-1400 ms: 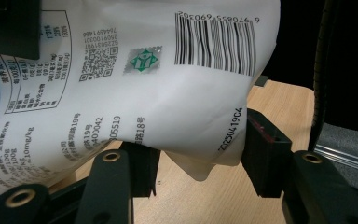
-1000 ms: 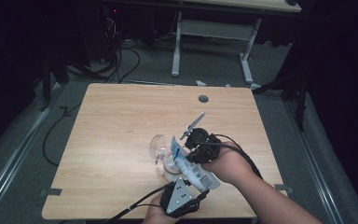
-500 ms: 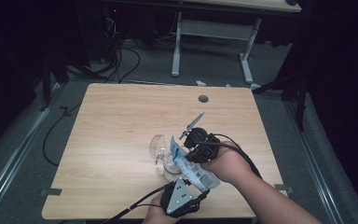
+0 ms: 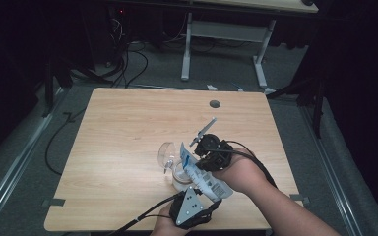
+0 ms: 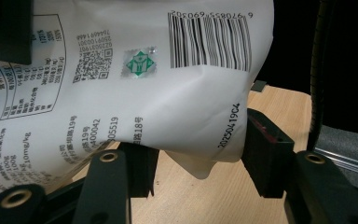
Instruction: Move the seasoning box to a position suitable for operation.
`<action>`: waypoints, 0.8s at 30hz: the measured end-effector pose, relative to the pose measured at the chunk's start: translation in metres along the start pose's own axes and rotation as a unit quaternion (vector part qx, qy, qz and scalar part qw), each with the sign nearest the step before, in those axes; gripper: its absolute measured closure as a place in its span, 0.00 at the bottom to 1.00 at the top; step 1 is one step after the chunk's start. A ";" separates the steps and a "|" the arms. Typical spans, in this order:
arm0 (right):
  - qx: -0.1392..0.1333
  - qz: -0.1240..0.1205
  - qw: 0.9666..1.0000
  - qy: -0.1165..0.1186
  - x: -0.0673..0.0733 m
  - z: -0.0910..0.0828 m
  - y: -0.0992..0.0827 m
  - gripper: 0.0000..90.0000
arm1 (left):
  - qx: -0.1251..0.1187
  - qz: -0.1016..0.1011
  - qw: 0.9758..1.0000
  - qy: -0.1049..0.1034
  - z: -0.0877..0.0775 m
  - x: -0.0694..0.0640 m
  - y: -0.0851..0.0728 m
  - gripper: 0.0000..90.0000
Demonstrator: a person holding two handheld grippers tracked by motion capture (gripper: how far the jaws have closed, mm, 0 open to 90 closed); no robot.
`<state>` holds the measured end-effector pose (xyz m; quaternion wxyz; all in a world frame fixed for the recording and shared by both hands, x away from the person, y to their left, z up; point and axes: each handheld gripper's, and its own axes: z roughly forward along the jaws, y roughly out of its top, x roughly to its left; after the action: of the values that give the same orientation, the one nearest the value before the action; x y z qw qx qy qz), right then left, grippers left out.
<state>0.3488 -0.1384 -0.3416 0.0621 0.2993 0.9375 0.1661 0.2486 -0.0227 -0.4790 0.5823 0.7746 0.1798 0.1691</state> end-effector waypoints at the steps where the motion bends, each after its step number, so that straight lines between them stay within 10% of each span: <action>1: 0.000 0.000 1.000 0.000 0.000 0.000 0.000 1.00 | 0.000 0.000 1.000 0.000 0.000 0.000 0.000 0.56; 24: -0.002 -0.003 1.000 -0.002 -0.001 -0.002 0.003 1.00 | -0.002 -0.004 1.000 0.001 0.000 0.002 0.003 0.56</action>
<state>0.3508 -0.1376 -0.3383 0.0653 0.2970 0.9379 0.1668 0.2503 -0.0222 -0.4757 0.5847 0.7722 0.1833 0.1680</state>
